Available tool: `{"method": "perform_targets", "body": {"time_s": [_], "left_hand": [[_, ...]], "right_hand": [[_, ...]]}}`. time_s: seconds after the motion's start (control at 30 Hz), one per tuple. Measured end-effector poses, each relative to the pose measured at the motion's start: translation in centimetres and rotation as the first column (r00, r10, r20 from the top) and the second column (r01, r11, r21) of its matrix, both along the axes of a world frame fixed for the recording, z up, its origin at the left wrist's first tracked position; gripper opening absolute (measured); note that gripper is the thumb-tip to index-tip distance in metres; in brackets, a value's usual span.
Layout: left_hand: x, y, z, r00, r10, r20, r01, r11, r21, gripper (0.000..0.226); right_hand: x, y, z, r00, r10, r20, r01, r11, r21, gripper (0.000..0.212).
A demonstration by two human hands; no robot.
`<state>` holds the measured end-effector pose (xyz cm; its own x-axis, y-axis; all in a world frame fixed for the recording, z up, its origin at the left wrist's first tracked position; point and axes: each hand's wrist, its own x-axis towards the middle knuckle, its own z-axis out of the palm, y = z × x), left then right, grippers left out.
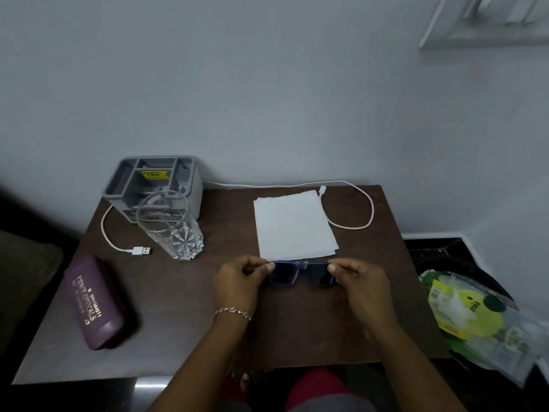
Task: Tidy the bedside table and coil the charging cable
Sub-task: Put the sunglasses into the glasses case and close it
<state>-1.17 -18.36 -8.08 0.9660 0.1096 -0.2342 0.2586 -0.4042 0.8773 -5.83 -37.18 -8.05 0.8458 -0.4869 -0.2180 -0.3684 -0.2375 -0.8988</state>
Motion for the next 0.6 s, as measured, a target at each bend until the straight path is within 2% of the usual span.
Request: {"method": "perform_targets", "body": {"time_s": [0.17,0.27,0.4,0.5,0.6], "left_hand": [[0.0,-0.5,-0.3,1.0,0.013,-0.015,-0.012,1.0,0.016,0.006],[-0.4,-0.2,0.3,0.999,0.032,-0.014,-0.033,0.999,-0.027,0.01],[-2.4,2.1,2.8,0.994,0.082,0.07,-0.078,0.995,-0.055,0.013],[-4.4,6.1,4.8,0.959,0.195,0.207,-0.194,0.981,-0.023,0.009],[-5.4,11.7,5.0,0.893,0.322,0.314,-0.357,0.932,0.059,0.006]], "right_hand": [[0.1,-0.3,-0.2,1.0,0.003,0.0,-0.003,0.997,-0.079,0.01],[-0.1,-0.1,0.5,0.999,0.043,0.005,-0.043,0.994,-0.101,0.016],[-1.1,2.1,2.8,0.994,0.01,0.105,0.01,0.982,-0.186,0.024],[-1.8,6.7,4.5,0.987,0.048,0.155,-0.035,0.996,-0.085,0.019],[-1.9,13.4,4.8,0.968,0.234,0.095,-0.238,0.971,0.032,0.023]]}}
